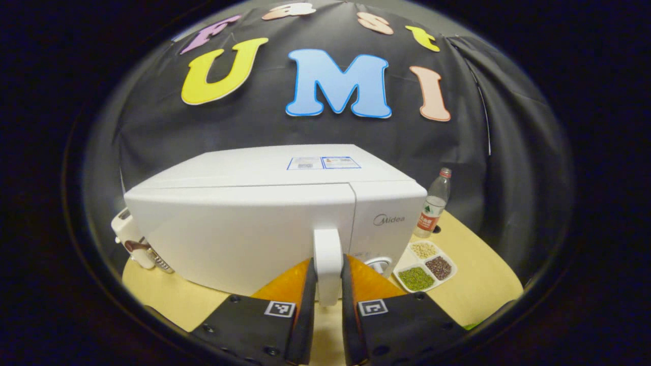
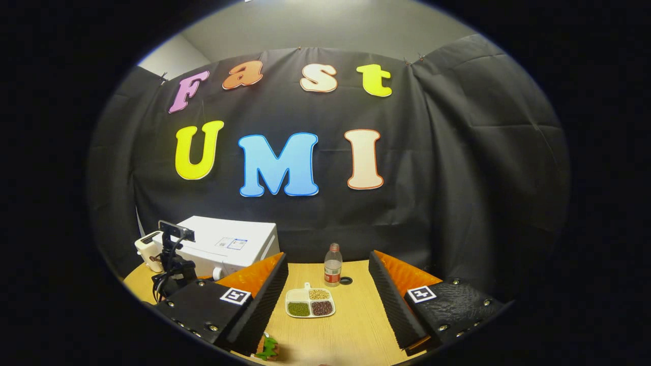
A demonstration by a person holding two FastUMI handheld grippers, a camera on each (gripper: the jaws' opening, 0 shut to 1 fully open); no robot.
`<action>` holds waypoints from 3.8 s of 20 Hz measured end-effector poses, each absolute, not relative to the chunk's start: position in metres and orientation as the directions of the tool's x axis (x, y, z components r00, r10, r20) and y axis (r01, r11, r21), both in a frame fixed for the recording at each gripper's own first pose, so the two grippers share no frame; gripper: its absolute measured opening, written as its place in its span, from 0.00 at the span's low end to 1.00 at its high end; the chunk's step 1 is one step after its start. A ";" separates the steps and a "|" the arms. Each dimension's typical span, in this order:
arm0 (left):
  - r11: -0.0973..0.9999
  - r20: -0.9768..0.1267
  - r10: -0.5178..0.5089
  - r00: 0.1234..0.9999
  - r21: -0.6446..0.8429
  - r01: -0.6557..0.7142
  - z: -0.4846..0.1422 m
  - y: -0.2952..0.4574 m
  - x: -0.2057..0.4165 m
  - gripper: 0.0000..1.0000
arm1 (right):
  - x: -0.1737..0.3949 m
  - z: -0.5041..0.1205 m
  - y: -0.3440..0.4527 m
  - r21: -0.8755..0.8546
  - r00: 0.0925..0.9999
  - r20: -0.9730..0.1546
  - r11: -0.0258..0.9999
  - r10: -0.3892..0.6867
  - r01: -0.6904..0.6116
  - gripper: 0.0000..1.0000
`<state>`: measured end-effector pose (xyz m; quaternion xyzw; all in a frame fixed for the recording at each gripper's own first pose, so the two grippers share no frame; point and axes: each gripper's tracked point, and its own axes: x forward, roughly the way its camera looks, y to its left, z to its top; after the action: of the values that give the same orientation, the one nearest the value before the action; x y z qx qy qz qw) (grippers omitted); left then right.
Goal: Open the microwave oven with the left hand, put the food in, and close the microwave oven.
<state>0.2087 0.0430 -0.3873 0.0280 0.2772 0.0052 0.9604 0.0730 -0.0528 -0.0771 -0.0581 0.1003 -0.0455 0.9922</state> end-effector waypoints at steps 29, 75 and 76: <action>0.992 -0.610 -0.085 0.788 0.021 0.122 -0.351 0.129 -0.019 0.13 | 0.021 -0.083 0.055 -0.044 0.984 -0.174 0.999 -0.036 0.029 0.96; 0.992 -0.102 0.108 0.989 -0.053 -0.114 -0.060 0.292 -0.089 0.96 | -0.024 -0.315 0.046 -0.015 0.739 -0.673 0.999 -0.045 0.047 0.96; 0.992 -0.089 0.107 0.990 -0.051 -0.112 -0.052 0.282 -0.081 0.96 | -0.026 -0.323 0.041 0.000 0.722 -0.691 0.998 -0.041 0.057 0.97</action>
<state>-0.0808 0.2821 -0.0523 -0.0280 0.0429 0.0550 0.9972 -0.0263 0.0410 -0.3234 0.0106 0.3721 -0.0265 0.9278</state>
